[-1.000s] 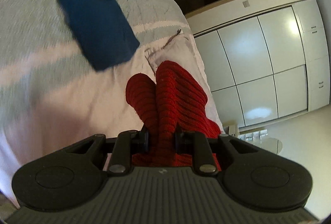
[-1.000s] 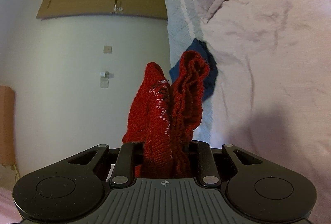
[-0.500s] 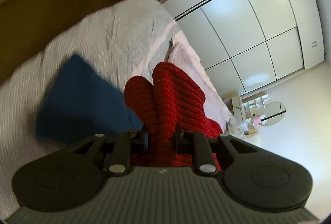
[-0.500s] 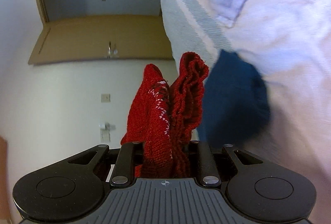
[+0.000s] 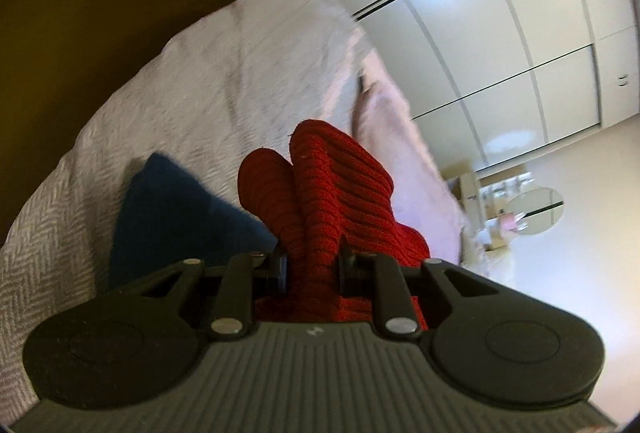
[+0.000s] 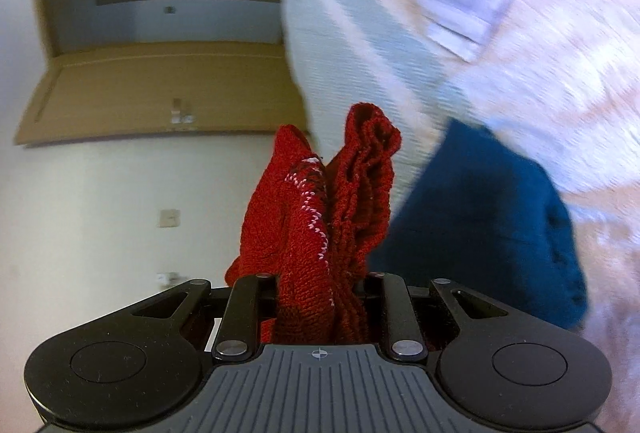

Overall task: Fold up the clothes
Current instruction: 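Lift the red sweater with both grippers and carry it toward the blue garment, then lower the red sweater onto the folded blue garment and open both grippers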

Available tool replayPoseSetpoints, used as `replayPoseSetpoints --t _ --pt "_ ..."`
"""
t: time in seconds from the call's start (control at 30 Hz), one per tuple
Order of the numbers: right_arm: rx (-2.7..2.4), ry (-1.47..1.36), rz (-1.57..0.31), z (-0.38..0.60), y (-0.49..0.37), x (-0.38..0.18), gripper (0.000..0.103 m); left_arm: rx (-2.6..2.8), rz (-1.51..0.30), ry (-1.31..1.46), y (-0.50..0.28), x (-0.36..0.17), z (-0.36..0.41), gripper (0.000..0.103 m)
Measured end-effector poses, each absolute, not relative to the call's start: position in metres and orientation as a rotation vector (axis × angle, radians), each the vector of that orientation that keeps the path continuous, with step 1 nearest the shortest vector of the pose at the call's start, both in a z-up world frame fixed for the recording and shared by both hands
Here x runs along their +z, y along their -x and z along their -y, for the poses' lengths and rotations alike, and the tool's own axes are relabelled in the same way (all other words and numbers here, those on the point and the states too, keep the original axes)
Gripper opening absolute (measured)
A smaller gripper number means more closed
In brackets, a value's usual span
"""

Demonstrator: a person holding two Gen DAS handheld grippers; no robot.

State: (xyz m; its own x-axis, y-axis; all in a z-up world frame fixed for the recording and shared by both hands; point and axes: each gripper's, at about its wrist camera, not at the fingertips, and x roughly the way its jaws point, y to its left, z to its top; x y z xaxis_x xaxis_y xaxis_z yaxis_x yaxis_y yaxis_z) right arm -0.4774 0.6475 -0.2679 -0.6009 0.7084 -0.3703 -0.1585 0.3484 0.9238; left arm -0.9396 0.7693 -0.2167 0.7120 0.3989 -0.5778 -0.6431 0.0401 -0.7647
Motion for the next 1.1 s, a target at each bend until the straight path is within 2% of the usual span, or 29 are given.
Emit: replayPoseSetpoints --t 0.3,0.47,0.57,0.6,0.63,0.73,0.9,1.0,1.1 --pt "1.278 -0.357 -1.795 -0.66 0.48 -0.324 0.022 0.833 -0.265 1.338 0.947 -0.288 -0.778 0.018" --pt "1.314 -0.354 -1.748 -0.666 0.489 -0.331 0.023 0.842 -0.238 1.315 0.954 -0.295 -0.781 0.018" --pt "1.342 -0.316 -1.71 -0.668 0.49 -0.326 0.023 0.851 -0.297 1.278 0.95 -0.299 -0.782 0.02" --pt "1.338 -0.275 -1.694 -0.669 0.491 -0.326 0.025 0.865 -0.332 1.268 0.947 -0.301 -0.782 0.022" --pt "1.329 -0.229 -1.678 -0.671 0.492 -0.326 0.031 0.88 -0.353 1.25 0.946 -0.301 -0.781 0.024" --pt "1.293 -0.093 -1.571 -0.672 0.495 -0.308 0.048 0.92 -0.362 1.207 0.948 -0.288 -0.776 0.03" --pt "1.223 0.089 -1.177 -0.655 0.506 -0.249 0.048 1.128 -0.442 1.029 0.957 -0.244 -0.752 0.027" --pt "1.29 0.137 -0.978 -0.632 0.528 -0.216 0.048 1.092 -0.469 0.871 0.939 -0.212 -0.722 0.017" --pt "1.397 0.184 -0.846 -0.605 0.566 -0.198 0.048 0.993 -0.488 0.79 0.907 -0.202 -0.691 0.013"
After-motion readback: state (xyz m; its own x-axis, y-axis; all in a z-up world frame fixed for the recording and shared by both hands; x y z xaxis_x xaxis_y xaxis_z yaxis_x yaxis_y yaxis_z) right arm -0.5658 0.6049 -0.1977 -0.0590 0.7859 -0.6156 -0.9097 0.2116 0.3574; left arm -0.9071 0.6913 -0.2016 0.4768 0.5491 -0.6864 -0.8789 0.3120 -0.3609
